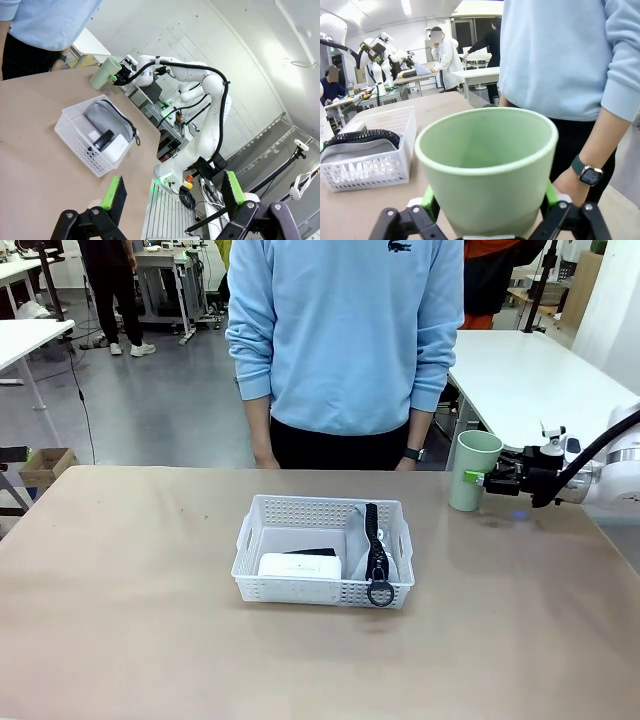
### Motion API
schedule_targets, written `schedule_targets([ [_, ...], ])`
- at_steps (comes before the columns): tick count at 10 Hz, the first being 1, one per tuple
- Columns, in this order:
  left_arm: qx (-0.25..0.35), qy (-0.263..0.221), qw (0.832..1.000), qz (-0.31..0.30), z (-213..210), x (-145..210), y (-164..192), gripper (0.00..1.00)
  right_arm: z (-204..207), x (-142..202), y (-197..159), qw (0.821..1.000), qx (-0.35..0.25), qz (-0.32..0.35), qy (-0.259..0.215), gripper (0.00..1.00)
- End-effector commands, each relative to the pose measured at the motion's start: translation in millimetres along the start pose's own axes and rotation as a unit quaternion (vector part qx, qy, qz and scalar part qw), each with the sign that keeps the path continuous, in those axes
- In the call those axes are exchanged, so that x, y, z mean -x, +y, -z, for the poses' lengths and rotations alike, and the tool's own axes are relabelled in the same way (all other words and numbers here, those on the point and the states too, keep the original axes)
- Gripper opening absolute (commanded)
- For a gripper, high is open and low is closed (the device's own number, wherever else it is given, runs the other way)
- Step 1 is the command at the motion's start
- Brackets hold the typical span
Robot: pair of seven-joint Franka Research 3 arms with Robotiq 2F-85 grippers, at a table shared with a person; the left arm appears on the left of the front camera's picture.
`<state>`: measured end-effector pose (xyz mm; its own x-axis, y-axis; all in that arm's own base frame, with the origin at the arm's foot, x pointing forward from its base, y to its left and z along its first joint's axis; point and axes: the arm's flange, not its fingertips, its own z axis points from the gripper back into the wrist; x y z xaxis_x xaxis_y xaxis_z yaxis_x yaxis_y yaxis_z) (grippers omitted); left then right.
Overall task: Efficiently arrange items inside the basket to fit them all.
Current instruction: Pick up the Reusable plastic cup and place it inside the Organizing basket.
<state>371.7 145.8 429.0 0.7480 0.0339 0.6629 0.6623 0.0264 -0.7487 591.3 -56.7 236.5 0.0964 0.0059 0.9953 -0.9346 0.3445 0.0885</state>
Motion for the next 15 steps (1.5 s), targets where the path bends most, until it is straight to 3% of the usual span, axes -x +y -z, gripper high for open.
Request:
schedule_targets([
  [1,0.002,-0.001,1.000,0.003,2,2,-3,1.00,3,-9,-1,1.000,-0.011,0.020,0.002,0.41],
  [2,0.002,-0.001,1.000,0.003,2,2,-3,1.00,3,-9,-1,1.000,-0.012,0.020,0.004,0.00],
  [3,0.002,-0.001,1.000,0.003,2,2,-3,1.00,2,-9,0,1.000,-0.013,0.021,0.006,0.35],
  [4,0.002,-0.001,1.000,0.003,2,2,-3,1.00,2,-10,0,1.000,-0.012,0.023,0.007,0.00],
  [6,0.002,-0.001,1.000,0.003,2,2,-3,1.00,2,-11,1,0.999,-0.016,0.026,0.007,0.00],
  [7,0.002,-0.001,1.000,0.003,2,2,-3,1.00,-1,-16,1,0.999,-0.025,0.033,0.011,0.28],
  [8,0.002,-0.001,1.000,0.003,2,2,-3,1.00,-9,-31,5,0.998,-0.050,0.048,0.005,0.28],
  [9,0.002,-0.001,1.000,0.003,2,2,-3,1.00,-27,-68,20,0.997,-0.056,0.050,0.020,0.00],
  [10,0.002,-0.001,1.000,0.003,2,2,-3,1.00,-43,-105,44,0.993,-0.076,0.077,0.037,0.28],
  [11,0.002,-0.001,1.000,0.003,2,2,-3,1.00,-58,-136,75,0.991,-0.081,0.081,0.066,0.00],
  [13,0.002,-0.001,1.000,0.003,2,2,-3,1.00,-75,-157,137,0.981,-0.053,0.058,0.177,0.00],
  [14,0.002,-0.001,1.000,0.003,2,2,-3,1.00,-84,-152,165,0.977,-0.023,0.041,0.210,0.29],
  [15,0.002,-0.001,1.000,0.003,2,2,-3,1.00,-91,-145,178,0.977,-0.001,0.028,0.213,0.29],
])
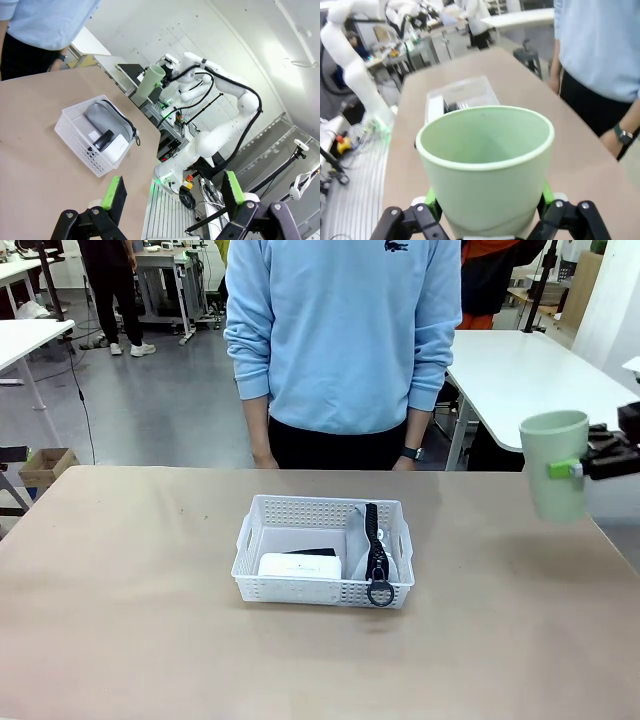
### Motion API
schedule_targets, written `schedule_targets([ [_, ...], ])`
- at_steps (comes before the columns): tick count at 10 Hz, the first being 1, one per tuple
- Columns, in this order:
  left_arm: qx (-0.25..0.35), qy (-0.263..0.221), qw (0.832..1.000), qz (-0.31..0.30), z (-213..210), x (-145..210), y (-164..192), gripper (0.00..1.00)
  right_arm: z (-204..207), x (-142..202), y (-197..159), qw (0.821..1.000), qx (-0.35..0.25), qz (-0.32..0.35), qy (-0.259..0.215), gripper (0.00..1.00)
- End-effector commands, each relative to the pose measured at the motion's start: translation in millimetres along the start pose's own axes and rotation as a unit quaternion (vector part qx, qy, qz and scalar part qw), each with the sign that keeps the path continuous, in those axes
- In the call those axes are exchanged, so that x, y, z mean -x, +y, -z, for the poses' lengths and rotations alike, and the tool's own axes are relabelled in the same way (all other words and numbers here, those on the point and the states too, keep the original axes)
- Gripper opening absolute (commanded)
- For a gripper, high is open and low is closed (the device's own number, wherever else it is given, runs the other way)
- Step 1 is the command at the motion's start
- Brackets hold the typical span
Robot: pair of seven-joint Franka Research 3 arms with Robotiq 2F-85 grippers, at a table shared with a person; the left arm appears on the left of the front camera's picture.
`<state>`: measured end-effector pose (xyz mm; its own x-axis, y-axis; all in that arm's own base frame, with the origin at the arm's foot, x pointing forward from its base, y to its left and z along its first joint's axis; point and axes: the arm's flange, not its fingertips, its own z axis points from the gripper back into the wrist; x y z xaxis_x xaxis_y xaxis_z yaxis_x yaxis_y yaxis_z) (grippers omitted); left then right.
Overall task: Efficiently arrange items inside the basket to fit them all.
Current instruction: Pick up the Reusable plastic cup and place it inside the Organizing basket.
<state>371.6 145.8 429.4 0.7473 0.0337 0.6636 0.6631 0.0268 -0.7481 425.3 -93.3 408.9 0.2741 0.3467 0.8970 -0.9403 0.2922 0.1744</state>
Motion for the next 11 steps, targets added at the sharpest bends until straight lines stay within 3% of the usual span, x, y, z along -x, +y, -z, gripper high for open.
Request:
schedule_targets([
  [1,0.002,-0.001,1.000,0.003,2,2,-3,1.00,6,18,18,0.997,0.069,-0.027,-0.018,0.00],
  [2,0.002,-0.001,1.000,0.003,2,2,-3,1.00,0,0,0,1.000,0.000,0.000,0.000,0.00],
  [5,0.002,-0.001,1.000,0.003,2,2,-3,1.00,0,0,0,1.000,0.000,0.000,0.000,0.00],
  [6,0.002,-0.001,1.000,0.003,2,2,-3,1.00,2,9,10,1.000,0.012,-0.007,0.005,0.88],
  [8,0.002,-0.001,1.000,0.003,2,2,-3,1.00,22,-33,29,0.998,0.040,-0.033,0.031,0.88],
  [9,0.002,-0.001,1.000,0.003,2,2,-3,1.00,47,-62,39,0.996,0.041,-0.035,0.066,0.88],
  [11,0.002,-0.001,1.000,0.003,2,2,-3,1.00,132,-116,52,0.988,0.015,-0.049,0.143,0.88],
])
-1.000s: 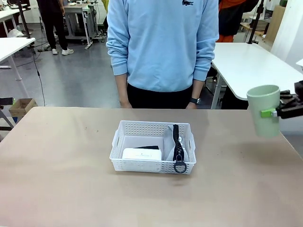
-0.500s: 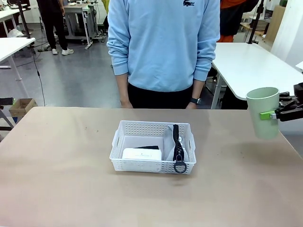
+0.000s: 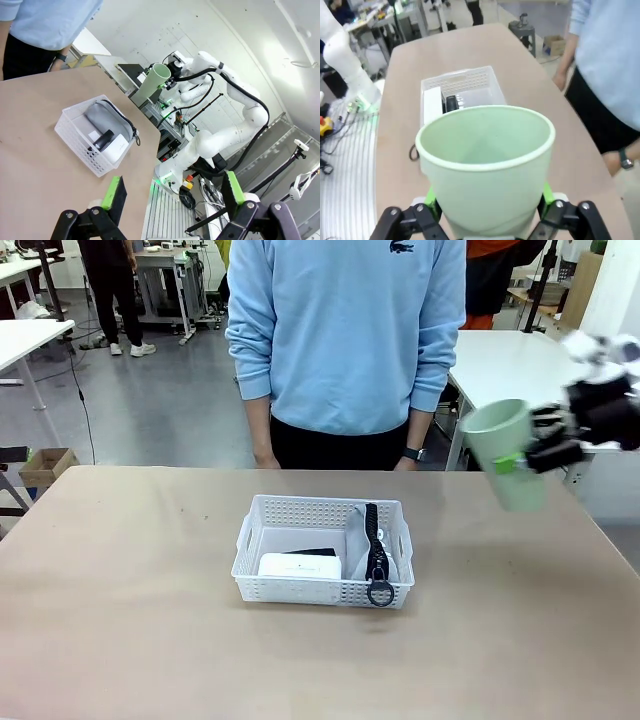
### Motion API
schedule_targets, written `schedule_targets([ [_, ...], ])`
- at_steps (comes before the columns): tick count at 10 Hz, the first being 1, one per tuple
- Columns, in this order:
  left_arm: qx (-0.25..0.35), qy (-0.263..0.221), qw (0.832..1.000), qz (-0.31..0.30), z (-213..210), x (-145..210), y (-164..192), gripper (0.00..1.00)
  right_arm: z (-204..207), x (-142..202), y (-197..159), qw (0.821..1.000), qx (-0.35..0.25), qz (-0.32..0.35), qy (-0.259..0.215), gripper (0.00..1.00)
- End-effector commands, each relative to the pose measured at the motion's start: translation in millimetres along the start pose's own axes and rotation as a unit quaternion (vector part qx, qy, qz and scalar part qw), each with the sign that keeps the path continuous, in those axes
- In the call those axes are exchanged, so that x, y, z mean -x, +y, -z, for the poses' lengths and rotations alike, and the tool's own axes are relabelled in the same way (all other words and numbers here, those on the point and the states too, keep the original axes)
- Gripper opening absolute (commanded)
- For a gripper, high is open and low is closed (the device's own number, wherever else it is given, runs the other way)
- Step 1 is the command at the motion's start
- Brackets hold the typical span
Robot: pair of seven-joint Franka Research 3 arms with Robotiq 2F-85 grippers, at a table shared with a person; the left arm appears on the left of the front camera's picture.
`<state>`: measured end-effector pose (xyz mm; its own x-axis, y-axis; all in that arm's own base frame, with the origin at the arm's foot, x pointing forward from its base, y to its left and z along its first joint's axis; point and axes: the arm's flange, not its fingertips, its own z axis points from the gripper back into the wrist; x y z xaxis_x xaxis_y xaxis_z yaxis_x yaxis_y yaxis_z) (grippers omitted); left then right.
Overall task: Efficiently arrange items inside the basket to fit them all.
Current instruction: Pick up the Reusable plastic cup and place it inside the Organizing basket.
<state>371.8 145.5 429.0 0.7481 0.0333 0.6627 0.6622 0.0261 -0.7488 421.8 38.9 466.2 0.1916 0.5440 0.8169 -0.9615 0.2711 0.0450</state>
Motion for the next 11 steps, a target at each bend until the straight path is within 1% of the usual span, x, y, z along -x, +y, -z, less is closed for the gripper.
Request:
schedule_targets([
  [1,0.002,-0.001,1.000,0.004,1,2,-3,1.00,76,-56,3,0.995,-0.030,0.003,0.090,0.88],
  [2,0.002,-0.001,1.000,0.004,1,2,-3,1.00,113,-81,9,0.991,-0.049,-0.018,0.123,0.88],
  [3,0.002,-0.001,1.000,0.004,1,2,-3,1.00,143,-102,13,0.986,-0.052,-0.036,0.154,0.88],
  [4,0.002,-0.001,1.000,0.004,1,2,-3,1.00,176,-125,20,0.978,-0.069,-0.063,0.185,0.88],
  [5,0.002,-0.001,1.000,0.004,1,2,-3,1.00,211,-144,29,0.968,-0.077,-0.086,0.224,0.88],
  [6,0.002,-0.001,1.000,0.004,1,2,-3,1.00,240,-158,37,0.957,-0.074,-0.101,0.263,0.88],
  [7,0.002,-0.001,1.000,0.004,1,2,-3,1.00,267,-165,46,0.945,-0.067,-0.112,0.299,0.88],
  [8,0.002,-0.001,1.000,0.004,1,2,-3,1.00,291,-167,51,0.940,-0.047,-0.121,0.317,0.88],
  [9,0.002,-0.001,1.000,0.004,1,2,-3,1.00,306,-169,53,0.936,-0.027,-0.124,0.329,0.88],
  [10,0.002,-0.001,1.000,0.004,1,2,-3,1.00,319,-166,50,0.931,-0.014,-0.113,0.346,0.88],
  [11,0.002,-0.001,1.000,0.004,1,2,-3,1.00,330,-163,46,0.931,0.001,-0.098,0.353,0.88],
])
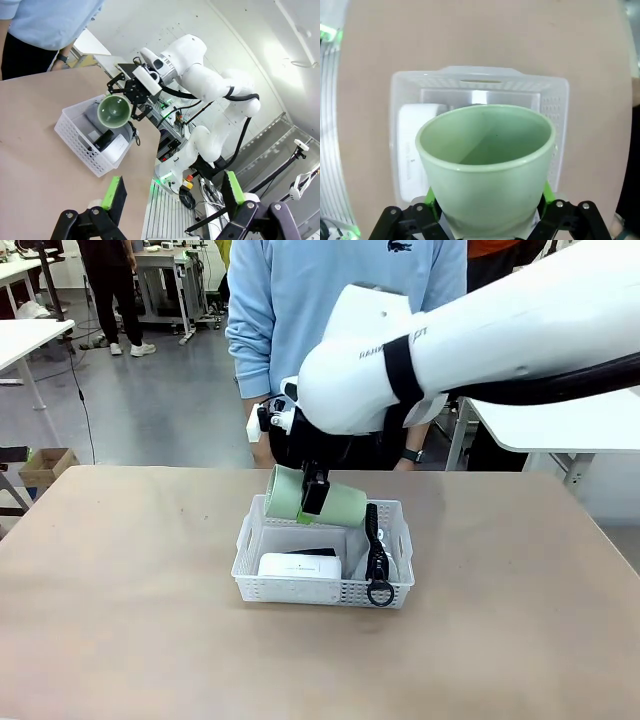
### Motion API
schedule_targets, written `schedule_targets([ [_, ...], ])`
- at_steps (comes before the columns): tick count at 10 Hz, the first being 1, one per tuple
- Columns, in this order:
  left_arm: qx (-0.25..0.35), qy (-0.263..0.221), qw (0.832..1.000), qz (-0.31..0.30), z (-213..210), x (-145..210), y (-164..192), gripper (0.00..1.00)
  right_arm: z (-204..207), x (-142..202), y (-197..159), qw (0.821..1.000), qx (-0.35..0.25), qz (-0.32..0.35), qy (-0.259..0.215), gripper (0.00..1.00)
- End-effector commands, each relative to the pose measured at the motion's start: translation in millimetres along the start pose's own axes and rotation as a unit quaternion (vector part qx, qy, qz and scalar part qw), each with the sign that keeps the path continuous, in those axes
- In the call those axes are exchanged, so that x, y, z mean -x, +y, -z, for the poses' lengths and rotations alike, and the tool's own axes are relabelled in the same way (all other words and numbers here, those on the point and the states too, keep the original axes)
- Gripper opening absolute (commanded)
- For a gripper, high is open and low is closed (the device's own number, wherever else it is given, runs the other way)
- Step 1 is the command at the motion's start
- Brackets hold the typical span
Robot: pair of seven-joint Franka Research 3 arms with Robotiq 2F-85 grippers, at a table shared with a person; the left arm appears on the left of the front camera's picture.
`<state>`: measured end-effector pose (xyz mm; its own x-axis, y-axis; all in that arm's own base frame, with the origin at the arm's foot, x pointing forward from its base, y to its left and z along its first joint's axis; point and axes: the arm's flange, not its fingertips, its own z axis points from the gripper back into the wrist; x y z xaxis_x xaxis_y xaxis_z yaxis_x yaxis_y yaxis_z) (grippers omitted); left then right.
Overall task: Efficiently arrange items inside the basket to fit them all.
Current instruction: Pick up the Reusable plastic cup and place it inside the Organizing basket.
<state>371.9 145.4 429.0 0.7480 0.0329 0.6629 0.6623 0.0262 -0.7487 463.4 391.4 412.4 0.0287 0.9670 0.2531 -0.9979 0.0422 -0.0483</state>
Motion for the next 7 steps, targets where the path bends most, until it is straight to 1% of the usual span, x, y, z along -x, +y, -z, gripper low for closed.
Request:
schedule_targets([
  [1,0.002,-0.001,1.000,0.003,1,2,-3,1.00,18,-14,-15,0.999,0.025,0.043,0.021,0.88],
  [2,0.002,-0.001,1.000,0.003,1,2,-3,1.00,31,-15,-18,0.998,0.024,0.054,0.034,0.88],
  [4,0.002,-0.001,1.000,0.003,1,2,-3,1.00,43,-17,-19,0.998,0.010,0.058,0.034,0.88],
  [5,0.002,-0.001,1.000,0.003,1,2,-3,1.00,36,-2,-18,0.999,0.011,0.042,0.029,0.88],
  [7,0.002,-0.001,1.000,0.003,1,2,-3,1.00,36,-2,-18,0.999,0.011,0.042,0.029,0.88],
])
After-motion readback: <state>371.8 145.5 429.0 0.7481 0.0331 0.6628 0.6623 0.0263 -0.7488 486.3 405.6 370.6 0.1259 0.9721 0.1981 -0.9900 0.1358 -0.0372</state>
